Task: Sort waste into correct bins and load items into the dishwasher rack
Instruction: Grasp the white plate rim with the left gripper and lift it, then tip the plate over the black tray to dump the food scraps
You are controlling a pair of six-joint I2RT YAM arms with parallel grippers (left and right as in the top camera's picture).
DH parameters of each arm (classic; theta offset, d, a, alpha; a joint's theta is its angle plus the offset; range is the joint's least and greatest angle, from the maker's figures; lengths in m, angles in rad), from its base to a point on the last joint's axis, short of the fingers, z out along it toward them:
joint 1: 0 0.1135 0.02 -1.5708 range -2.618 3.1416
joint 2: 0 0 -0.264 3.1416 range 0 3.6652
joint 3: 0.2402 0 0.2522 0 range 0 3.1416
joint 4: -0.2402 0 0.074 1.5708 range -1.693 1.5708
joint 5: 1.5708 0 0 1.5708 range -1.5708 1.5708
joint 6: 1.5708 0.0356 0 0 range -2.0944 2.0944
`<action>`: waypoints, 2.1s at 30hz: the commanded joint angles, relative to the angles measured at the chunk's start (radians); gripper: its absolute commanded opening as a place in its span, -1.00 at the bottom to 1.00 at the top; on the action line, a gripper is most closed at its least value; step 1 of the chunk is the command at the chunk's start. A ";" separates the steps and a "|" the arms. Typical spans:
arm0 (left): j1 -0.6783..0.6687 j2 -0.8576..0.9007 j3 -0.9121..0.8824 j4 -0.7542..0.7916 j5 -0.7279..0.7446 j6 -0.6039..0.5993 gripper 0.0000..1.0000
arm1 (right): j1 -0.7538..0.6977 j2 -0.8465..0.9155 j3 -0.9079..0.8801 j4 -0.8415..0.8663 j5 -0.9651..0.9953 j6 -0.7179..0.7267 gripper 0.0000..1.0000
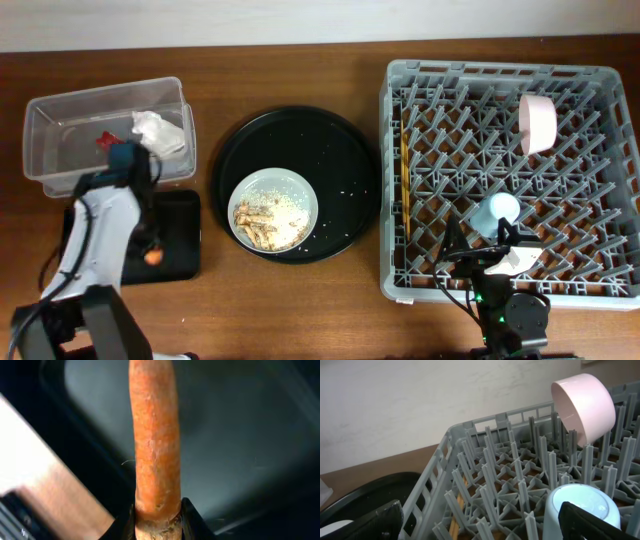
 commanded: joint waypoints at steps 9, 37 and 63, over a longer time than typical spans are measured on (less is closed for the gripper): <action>-0.286 -0.150 0.101 0.159 0.425 0.531 0.30 | -0.006 -0.007 -0.009 -0.001 -0.002 0.007 0.96; -0.891 0.359 0.414 0.093 -0.021 0.491 -1.00 | -0.006 -0.007 -0.009 -0.001 -0.002 0.007 0.96; 0.119 0.064 0.540 -0.350 0.950 0.722 -0.99 | -0.006 -0.007 -0.009 -0.001 -0.002 0.007 0.96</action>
